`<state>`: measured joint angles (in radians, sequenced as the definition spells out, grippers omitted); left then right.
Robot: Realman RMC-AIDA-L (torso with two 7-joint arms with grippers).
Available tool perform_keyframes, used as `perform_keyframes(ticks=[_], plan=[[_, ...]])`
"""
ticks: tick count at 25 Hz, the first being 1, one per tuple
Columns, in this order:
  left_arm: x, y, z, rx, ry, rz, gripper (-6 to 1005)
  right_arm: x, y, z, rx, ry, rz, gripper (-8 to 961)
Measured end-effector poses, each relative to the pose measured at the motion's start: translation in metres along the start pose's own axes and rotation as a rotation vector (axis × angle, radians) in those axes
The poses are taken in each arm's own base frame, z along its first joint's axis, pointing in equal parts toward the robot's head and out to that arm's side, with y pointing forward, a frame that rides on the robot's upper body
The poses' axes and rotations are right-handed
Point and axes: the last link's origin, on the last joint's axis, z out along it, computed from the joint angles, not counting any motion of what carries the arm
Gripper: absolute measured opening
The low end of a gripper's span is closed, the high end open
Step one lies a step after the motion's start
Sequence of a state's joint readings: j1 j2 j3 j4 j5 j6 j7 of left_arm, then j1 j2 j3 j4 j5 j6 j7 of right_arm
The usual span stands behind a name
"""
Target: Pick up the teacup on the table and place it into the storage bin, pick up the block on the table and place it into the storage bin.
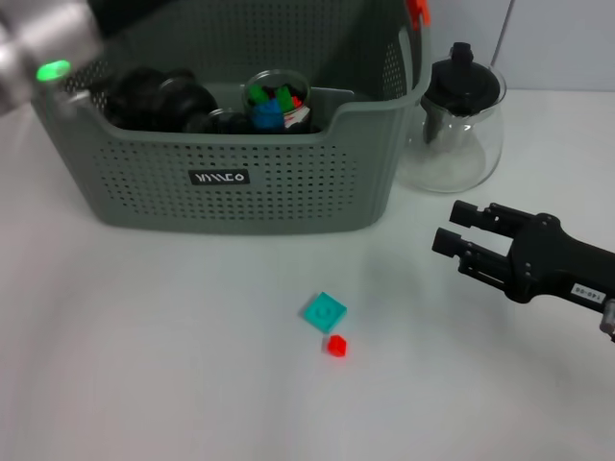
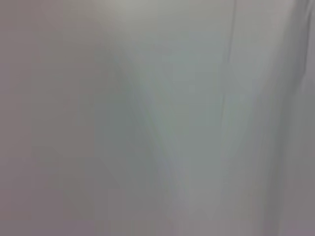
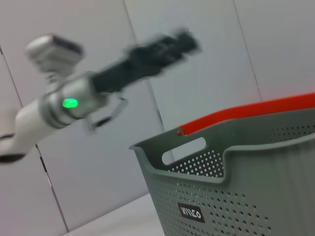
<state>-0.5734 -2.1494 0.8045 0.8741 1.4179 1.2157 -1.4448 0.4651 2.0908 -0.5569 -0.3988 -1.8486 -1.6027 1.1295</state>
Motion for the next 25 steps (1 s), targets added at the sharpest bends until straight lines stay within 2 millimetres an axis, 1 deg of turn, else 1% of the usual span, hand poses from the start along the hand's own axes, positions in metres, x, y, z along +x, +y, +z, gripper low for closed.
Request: perform_keyframes(ticks=[1, 2, 4, 6, 7, 8, 9, 11, 13, 15, 17, 20, 23, 25], plan=[[0.003, 0.002, -0.021, -0.043, 0.082, -0.029, 591, 0.0, 0.0, 0.0, 0.0, 0.0, 0.0, 556], [0.005, 0.005, -0.037, -0.077, 0.131, -0.035, 601, 0.0, 0.0, 0.0, -0.001, 0.001, -0.001, 556], [0.002, 0.014, -0.078, -0.166, 0.203, -0.026, 597, 0.0, 0.0, 0.0, -0.003, 0.004, -0.002, 556], [-0.008, 0.024, -0.11, -0.227, 0.194, 0.004, 594, 0.001, 0.0, 0.0, -0.004, 0.008, -0.003, 556], [-0.018, 0.03, -0.125, -0.246, 0.153, 0.035, 592, 0.001, 0.0, -0.001, -0.002, 0.009, -0.004, 556], [-0.024, 0.035, -0.135, -0.258, 0.13, 0.057, 590, 0.001, 0.0, -0.002, -0.003, 0.012, -0.004, 556], [-0.037, 0.041, -0.146, -0.257, 0.076, 0.08, 590, 0.001, 0.0, -0.002, -0.005, 0.014, -0.004, 556], [-0.059, 0.051, -0.16, -0.269, -0.027, 0.1, 589, 0.002, 0.002, -0.002, -0.017, 0.021, -0.003, 555], [-0.079, 0.057, -0.169, -0.268, -0.125, 0.099, 589, 0.004, 0.006, -0.002, -0.058, 0.054, -0.011, 555], [-0.09, 0.059, -0.177, -0.233, -0.173, 0.092, 588, 0.005, 0.013, -0.001, -0.141, 0.125, -0.029, 555], [-0.095, 0.059, -0.185, -0.19, -0.178, 0.092, 588, -0.003, 0.016, 0.0, -0.21, 0.211, -0.035, 555], [-0.097, 0.062, -0.194, -0.186, -0.187, 0.104, 587, -0.033, 0.012, 0.005, -0.247, 0.338, -0.015, 555], [-0.099, 0.065, -0.202, -0.216, -0.232, 0.099, 586, -0.064, 0.013, 0.021, -0.277, 0.529, -0.044, 554], [-0.101, 0.066, -0.204, -0.219, -0.248, 0.092, 586, -0.083, 0.013, 0.036, -0.248, 0.686, -0.08, 554]])
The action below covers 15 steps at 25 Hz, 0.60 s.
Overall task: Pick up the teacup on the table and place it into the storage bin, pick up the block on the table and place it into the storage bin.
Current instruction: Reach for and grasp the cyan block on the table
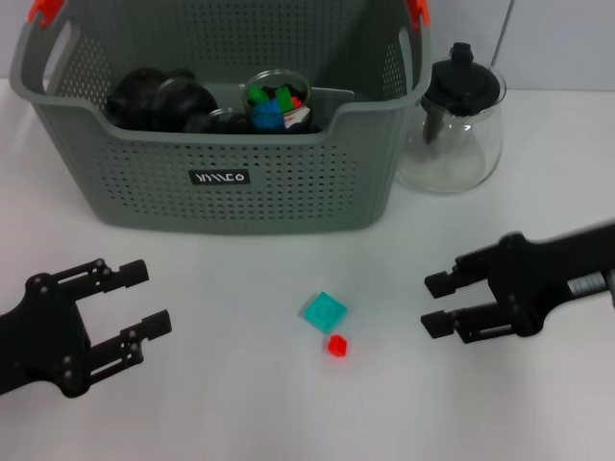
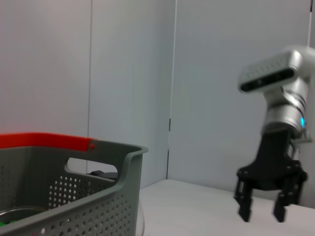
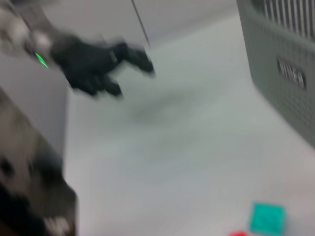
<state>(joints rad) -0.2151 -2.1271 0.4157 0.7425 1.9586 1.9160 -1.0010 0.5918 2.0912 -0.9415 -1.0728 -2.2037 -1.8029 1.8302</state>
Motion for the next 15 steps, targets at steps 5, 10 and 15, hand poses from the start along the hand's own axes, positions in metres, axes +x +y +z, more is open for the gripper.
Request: perform_keyframes(ticks=[5, 10, 15], plan=[[-0.003, 0.002, 0.004, -0.002, 0.003, -0.01, 585, -0.068, -0.001, 0.003, 0.095, 0.288, -0.039, 554], [-0.004, 0.004, 0.006, -0.002, 0.01, -0.019, 585, -0.121, 0.006, 0.033, 0.187, 0.428, -0.046, 553], [-0.006, 0.005, 0.004, 0.025, 0.021, -0.03, 585, -0.139, 0.016, 0.076, 0.279, 0.489, 0.045, 553]])
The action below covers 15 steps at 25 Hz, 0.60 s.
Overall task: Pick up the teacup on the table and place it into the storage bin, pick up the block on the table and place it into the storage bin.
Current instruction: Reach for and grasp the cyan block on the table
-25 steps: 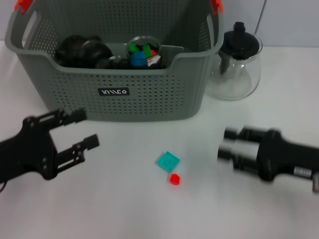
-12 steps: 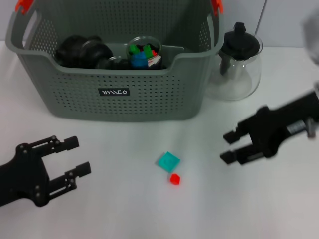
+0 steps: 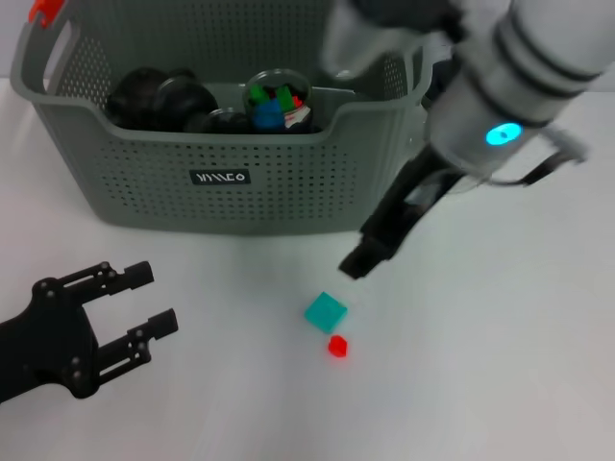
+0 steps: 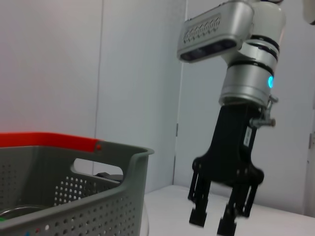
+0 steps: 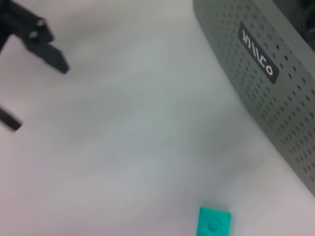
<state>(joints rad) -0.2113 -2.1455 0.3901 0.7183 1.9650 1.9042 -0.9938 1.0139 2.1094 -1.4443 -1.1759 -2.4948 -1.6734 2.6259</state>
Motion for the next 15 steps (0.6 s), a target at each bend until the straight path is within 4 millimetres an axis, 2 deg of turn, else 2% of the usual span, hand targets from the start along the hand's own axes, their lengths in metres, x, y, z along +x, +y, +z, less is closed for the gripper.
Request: perform_keyframes(ticks=[3, 7, 11, 15], plan=[[0.0, 0.0, 0.0, 0.005, 0.005, -0.004, 585, -0.01, 0.01, 0.016, 0.031, 0.007, 0.068, 552], [-0.001, -0.002, 0.001, 0.017, -0.001, -0.004, 585, -0.012, 0.016, 0.037, -0.014, 0.002, 0.192, 552], [-0.004, -0.003, 0.001, 0.031, -0.007, -0.006, 585, -0.004, 0.006, 0.062, -0.001, 0.0, 0.278, 571], [-0.007, -0.004, 0.001, 0.044, -0.01, 0.005, 585, 0.004, -0.004, 0.081, 0.048, -0.034, 0.28, 589]])
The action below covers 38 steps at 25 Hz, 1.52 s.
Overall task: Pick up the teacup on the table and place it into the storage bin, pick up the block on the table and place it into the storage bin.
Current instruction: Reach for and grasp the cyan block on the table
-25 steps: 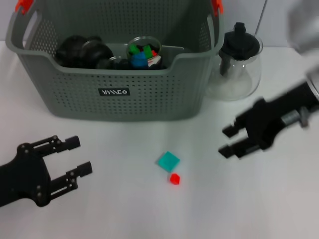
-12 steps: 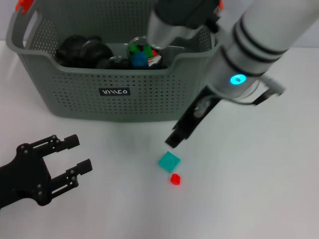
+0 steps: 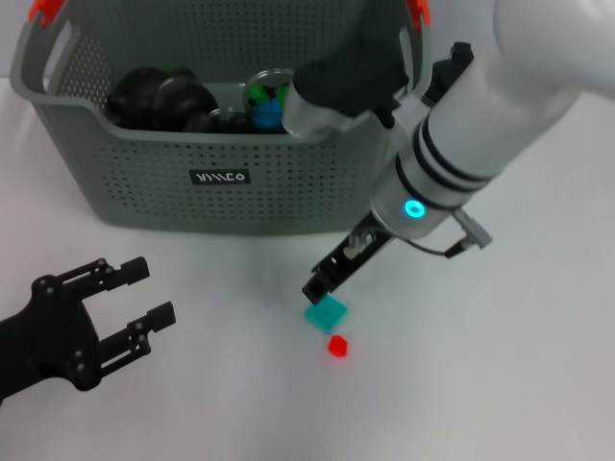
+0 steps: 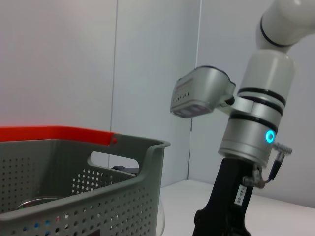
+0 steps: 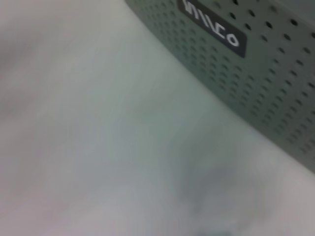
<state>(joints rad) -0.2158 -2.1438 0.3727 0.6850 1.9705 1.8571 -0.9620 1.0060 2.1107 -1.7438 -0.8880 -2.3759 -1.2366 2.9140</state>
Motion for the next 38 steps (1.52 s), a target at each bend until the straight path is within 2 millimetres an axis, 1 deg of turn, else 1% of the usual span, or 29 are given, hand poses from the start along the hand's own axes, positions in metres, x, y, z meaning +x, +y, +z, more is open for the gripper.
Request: perform_keyframes(ticks=[5, 11, 16, 24, 38], plan=[[-0.001, 0.0, 0.0, 0.004, 0.0, 0.003, 585, 0.007, -0.004, 0.009, 0.008, -0.046, -0.049, 613], [-0.001, 0.0, 0.001, 0.004, 0.001, 0.001, 585, 0.011, 0.0, 0.015, 0.018, -0.028, -0.109, 641], [-0.001, 0.0, 0.001, 0.005, 0.004, -0.001, 585, 0.012, 0.003, 0.02, 0.03, -0.03, -0.133, 744], [-0.002, 0.0, 0.0, 0.01, 0.001, -0.003, 585, 0.016, 0.009, 0.03, 0.063, -0.033, -0.204, 745], [-0.002, 0.001, -0.001, 0.012, -0.001, -0.01, 585, 0.02, 0.005, 0.034, 0.076, -0.033, -0.177, 744]])
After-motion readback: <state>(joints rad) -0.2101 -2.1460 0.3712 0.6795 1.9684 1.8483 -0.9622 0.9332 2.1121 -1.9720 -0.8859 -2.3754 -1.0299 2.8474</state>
